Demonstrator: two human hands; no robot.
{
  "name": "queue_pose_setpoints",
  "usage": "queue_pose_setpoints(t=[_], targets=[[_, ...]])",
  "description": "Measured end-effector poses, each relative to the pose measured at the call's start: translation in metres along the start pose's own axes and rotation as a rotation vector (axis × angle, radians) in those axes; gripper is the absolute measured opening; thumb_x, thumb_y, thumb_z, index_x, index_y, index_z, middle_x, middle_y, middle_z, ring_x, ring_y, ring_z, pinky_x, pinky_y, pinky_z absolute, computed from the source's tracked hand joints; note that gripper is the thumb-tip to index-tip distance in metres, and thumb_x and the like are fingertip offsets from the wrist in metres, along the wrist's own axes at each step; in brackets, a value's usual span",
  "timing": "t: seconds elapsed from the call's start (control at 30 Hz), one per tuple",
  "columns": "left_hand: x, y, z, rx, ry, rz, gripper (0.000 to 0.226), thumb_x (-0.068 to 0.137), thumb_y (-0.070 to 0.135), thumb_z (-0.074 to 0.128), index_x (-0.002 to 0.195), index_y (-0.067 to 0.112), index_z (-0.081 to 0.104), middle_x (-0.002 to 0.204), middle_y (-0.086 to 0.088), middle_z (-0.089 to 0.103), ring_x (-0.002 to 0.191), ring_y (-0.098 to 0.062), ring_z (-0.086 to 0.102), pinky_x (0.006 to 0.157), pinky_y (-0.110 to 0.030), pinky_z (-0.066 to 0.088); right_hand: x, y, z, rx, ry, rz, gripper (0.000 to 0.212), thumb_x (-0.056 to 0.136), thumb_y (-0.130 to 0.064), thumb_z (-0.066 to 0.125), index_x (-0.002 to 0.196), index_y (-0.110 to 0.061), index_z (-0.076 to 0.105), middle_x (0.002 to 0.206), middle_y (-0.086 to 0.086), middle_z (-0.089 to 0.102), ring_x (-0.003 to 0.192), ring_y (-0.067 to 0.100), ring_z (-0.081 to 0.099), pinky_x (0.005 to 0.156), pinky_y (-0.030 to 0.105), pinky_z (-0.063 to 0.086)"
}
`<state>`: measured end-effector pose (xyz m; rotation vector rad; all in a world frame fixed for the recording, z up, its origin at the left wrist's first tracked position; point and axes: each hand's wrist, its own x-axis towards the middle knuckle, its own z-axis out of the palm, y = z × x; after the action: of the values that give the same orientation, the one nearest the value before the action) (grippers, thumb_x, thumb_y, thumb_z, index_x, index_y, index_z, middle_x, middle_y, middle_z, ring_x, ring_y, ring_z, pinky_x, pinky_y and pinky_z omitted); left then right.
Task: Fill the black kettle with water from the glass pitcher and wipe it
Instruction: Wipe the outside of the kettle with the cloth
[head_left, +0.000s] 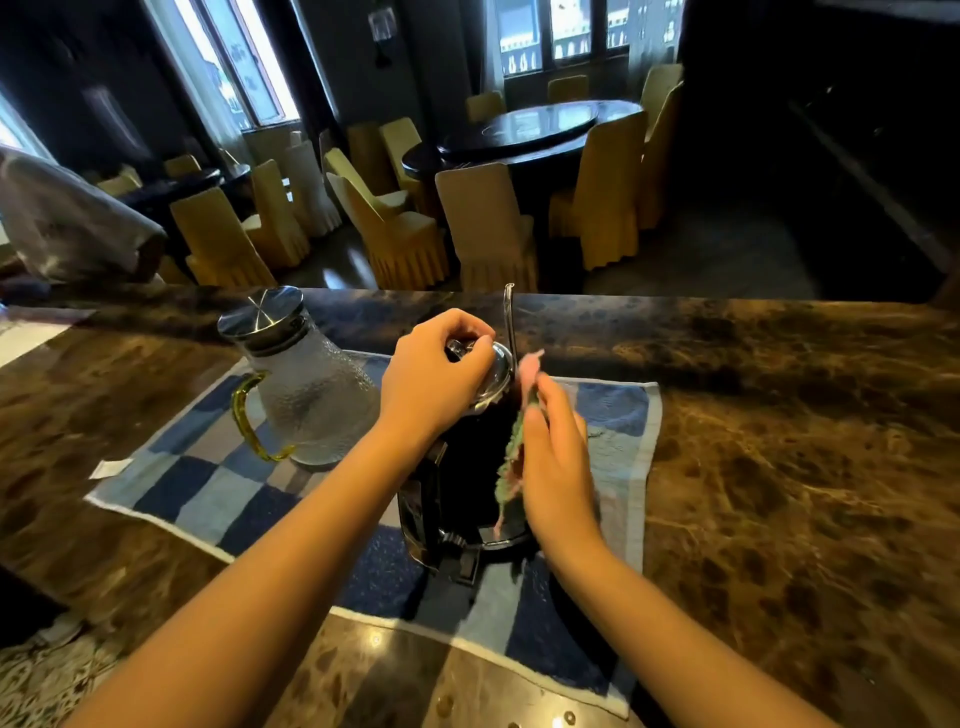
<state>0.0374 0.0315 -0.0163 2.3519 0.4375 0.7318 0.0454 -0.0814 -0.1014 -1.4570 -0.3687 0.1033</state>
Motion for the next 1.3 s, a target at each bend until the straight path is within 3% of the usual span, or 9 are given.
queue_pose_setpoints(t=[0.23, 0.37, 0.47, 0.63, 0.77, 0.9, 1.0, 1.1, 1.3], targets=[[-0.001, 0.003, -0.001, -0.016, 0.002, 0.007, 0.015, 0.084, 0.028, 0.058, 0.092, 0.026, 0.071, 0.090, 0.013, 0.070, 0.091, -0.006, 0.065, 0.086, -0.037, 0.055, 0.050, 0.009, 0.000, -0.108, -0.087, 0.200, 0.035, 0.096, -0.046, 0.032, 0.088, -0.034, 0.064, 0.096, -0.005, 0.067, 0.099, 0.020, 0.060, 0.089, 0.046, 0.049], [-0.001, 0.003, -0.001, -0.021, -0.004, 0.001, 0.014, 0.086, 0.024, 0.059, 0.093, 0.025, 0.072, 0.088, 0.014, 0.068, 0.091, -0.005, 0.064, 0.086, -0.032, 0.053, -0.013, 0.043, -0.007, -0.106, 0.016, 0.130, 0.039, 0.096, -0.053, 0.026, 0.134, -0.053, 0.035, 0.142, -0.023, 0.039, 0.133, 0.003, 0.036, 0.113, 0.045, 0.033], [-0.002, 0.004, -0.002, -0.026, -0.003, 0.002, 0.014, 0.086, 0.025, 0.060, 0.093, 0.025, 0.072, 0.089, 0.013, 0.069, 0.091, -0.007, 0.064, 0.086, -0.033, 0.053, -0.038, 0.048, -0.003, -0.046, 0.001, 0.057, 0.050, 0.090, -0.059, 0.025, 0.138, -0.050, 0.015, 0.157, -0.017, 0.020, 0.144, 0.003, 0.020, 0.118, 0.043, 0.025], [-0.001, 0.002, -0.001, -0.032, 0.014, -0.016, 0.012, 0.086, 0.027, 0.060, 0.092, 0.028, 0.071, 0.088, 0.014, 0.069, 0.090, -0.005, 0.064, 0.086, -0.035, 0.054, 0.002, 0.019, 0.005, -0.079, -0.037, -0.054, 0.041, 0.090, -0.067, 0.021, 0.129, -0.062, 0.032, 0.148, -0.017, 0.041, 0.134, 0.021, 0.044, 0.108, 0.050, 0.039], [-0.001, 0.003, -0.001, -0.038, 0.022, -0.015, 0.011, 0.084, 0.027, 0.060, 0.087, 0.032, 0.070, 0.084, 0.016, 0.068, 0.089, -0.005, 0.064, 0.085, -0.035, 0.054, 0.047, 0.008, 0.002, -0.200, -0.105, 0.119, 0.039, 0.101, -0.046, 0.025, 0.109, -0.032, 0.061, 0.117, 0.002, 0.065, 0.113, 0.023, 0.057, 0.095, 0.043, 0.045], [0.002, 0.000, 0.000, -0.040, 0.015, -0.018, 0.011, 0.081, 0.031, 0.059, 0.085, 0.034, 0.069, 0.085, 0.018, 0.069, 0.088, -0.003, 0.064, 0.083, -0.038, 0.055, 0.048, 0.024, -0.006, -0.245, -0.088, 0.305, 0.054, 0.091, -0.069, 0.027, 0.097, -0.031, 0.064, 0.106, -0.002, 0.066, 0.106, 0.024, 0.059, 0.093, 0.043, 0.044], [0.000, -0.001, 0.000, -0.033, 0.015, -0.022, 0.010, 0.082, 0.030, 0.060, 0.085, 0.033, 0.069, 0.085, 0.018, 0.069, 0.088, -0.003, 0.064, 0.084, -0.037, 0.054, 0.016, 0.030, -0.003, -0.142, 0.037, 0.185, 0.035, 0.098, -0.050, 0.026, 0.105, -0.042, 0.059, 0.113, -0.009, 0.064, 0.110, 0.014, 0.057, 0.102, 0.048, 0.042], [-0.001, 0.001, -0.001, -0.035, 0.009, -0.035, 0.009, 0.082, 0.029, 0.061, 0.082, 0.034, 0.069, 0.083, 0.018, 0.069, 0.087, -0.004, 0.065, 0.083, -0.035, 0.054, 0.010, 0.004, 0.006, 0.056, -0.042, 0.037, 0.043, 0.094, -0.048, 0.028, 0.130, -0.041, 0.050, 0.134, -0.012, 0.055, 0.124, 0.008, 0.051, 0.102, 0.037, 0.045], [0.000, 0.003, -0.001, -0.035, 0.021, -0.035, 0.010, 0.081, 0.029, 0.060, 0.084, 0.035, 0.069, 0.086, 0.016, 0.070, 0.090, -0.006, 0.065, 0.086, -0.037, 0.054, 0.053, -0.004, -0.002, -0.080, -0.101, 0.101, 0.030, 0.102, -0.030, 0.032, 0.100, -0.032, 0.062, 0.105, -0.003, 0.064, 0.106, 0.019, 0.058, 0.088, 0.035, 0.045]])
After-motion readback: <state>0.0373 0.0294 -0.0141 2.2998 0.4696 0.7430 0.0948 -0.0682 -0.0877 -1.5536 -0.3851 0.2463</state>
